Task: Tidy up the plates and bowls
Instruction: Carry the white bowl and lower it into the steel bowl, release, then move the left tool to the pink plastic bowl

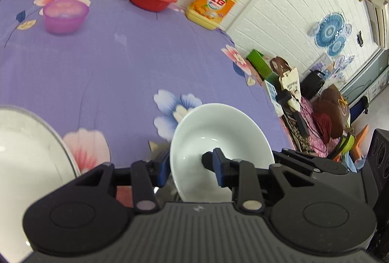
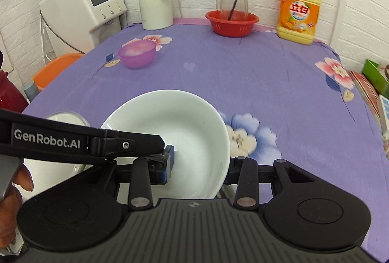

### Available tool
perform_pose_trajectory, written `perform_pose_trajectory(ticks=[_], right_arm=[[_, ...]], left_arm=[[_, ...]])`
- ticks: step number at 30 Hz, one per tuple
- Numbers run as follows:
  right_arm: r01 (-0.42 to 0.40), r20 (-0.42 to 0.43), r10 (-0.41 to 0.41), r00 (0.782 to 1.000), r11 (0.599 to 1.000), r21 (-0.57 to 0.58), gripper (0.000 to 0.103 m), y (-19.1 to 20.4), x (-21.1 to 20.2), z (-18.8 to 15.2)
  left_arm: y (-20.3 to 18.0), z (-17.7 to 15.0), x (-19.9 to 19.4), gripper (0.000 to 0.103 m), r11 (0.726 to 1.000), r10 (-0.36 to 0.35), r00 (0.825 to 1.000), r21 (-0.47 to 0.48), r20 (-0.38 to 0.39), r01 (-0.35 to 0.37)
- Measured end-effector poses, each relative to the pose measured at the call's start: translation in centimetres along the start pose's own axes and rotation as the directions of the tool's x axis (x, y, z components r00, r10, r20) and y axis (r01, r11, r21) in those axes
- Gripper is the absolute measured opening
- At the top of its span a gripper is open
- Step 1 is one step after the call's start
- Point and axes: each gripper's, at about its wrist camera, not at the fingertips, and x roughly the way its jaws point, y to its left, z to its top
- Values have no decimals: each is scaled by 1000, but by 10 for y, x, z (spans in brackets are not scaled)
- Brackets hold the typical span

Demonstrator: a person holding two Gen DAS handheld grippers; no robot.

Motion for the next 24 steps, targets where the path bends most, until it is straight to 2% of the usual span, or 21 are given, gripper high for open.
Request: perform_pose_trajectory(ticks=[5, 10, 11, 12, 14, 16, 18, 19, 24], right_arm=[[-5, -9, 5, 1000, 1000, 21, 68, 0, -4, -25], [-13, -19, 13, 1000, 999, 31, 70, -3, 1, -38], [-14, -10, 14, 1000, 999, 39, 71, -6, -2, -40], [-28, -2, 29, 1000, 998, 58, 72, -9, -5, -41], [-39, 30, 37, 999, 995, 87, 74, -15, -13, -40], [-49, 58, 42, 997, 992, 120, 80, -22, -20, -39], [-35, 90, 24, 996, 991, 129, 99, -26, -27, -37], [-32, 102, 19, 995, 990, 135, 103, -28, -29, -36], [-66, 108, 49, 993, 985, 160, 103, -36, -24, -33]], left_arm=[[0, -23, 3, 28, 1000, 12, 1000, 14, -21, -11], [6, -29, 13, 30, 998, 43, 998, 49, -39, -41], [6, -28, 13, 38, 997, 46, 998, 62, -32, -44], [6, -26, 11, 52, 997, 39, 999, 69, -15, -38], [4, -22, 2, 61, 997, 28, 999, 76, 14, -29], [-1, -16, -8, 64, 994, 24, 999, 106, 47, -28], [-4, -10, -19, 66, 991, 17, 996, 129, 83, -28], [-4, -8, -23, 67, 990, 15, 995, 135, 98, -28], [8, 8, -37, 69, 987, 52, 989, 146, 141, -72]])
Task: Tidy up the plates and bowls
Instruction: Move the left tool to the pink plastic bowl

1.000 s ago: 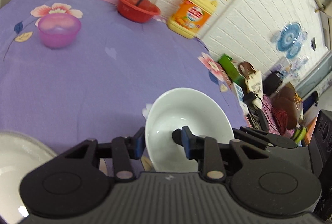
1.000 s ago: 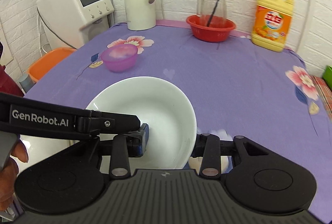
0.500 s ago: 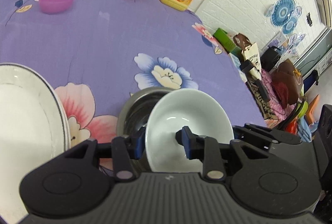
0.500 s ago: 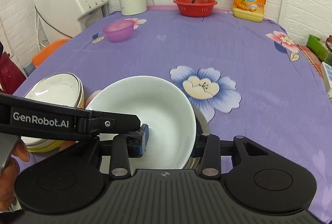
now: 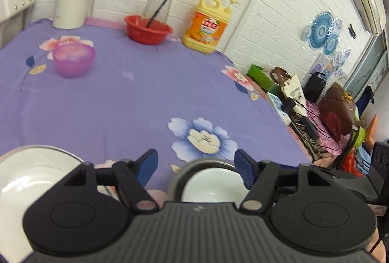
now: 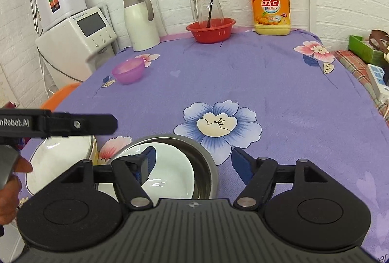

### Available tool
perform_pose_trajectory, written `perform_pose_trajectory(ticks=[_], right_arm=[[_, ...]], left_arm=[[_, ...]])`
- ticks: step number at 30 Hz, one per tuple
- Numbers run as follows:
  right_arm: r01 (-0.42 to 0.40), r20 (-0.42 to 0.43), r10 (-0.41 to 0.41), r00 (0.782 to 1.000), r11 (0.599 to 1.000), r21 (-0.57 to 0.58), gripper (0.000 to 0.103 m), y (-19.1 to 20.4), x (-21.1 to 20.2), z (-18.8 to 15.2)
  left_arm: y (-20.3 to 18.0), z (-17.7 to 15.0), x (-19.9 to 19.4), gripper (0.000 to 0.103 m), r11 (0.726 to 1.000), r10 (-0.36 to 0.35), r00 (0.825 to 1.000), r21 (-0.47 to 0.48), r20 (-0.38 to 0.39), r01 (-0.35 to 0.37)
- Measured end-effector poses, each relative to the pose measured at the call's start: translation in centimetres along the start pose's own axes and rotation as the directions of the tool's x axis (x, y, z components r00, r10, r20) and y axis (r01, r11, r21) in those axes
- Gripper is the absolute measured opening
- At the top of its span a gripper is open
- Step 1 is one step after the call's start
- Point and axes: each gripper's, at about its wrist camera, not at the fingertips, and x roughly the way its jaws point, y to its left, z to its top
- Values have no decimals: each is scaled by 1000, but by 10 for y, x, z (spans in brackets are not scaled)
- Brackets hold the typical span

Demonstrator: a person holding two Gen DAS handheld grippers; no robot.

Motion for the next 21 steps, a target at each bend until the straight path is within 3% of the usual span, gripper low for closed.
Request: perform_pose_trajectory(ticks=[11, 21], right_arm=[[-46, -47, 45, 998, 999, -27, 103, 7, 33, 27], [-78, -73, 71, 995, 992, -102, 103, 34, 80, 85]], left_arm=[[67, 27, -12, 70, 985, 168, 986, -31, 21, -168], [123, 66, -9, 70, 971, 230, 971, -86, 60, -224]])
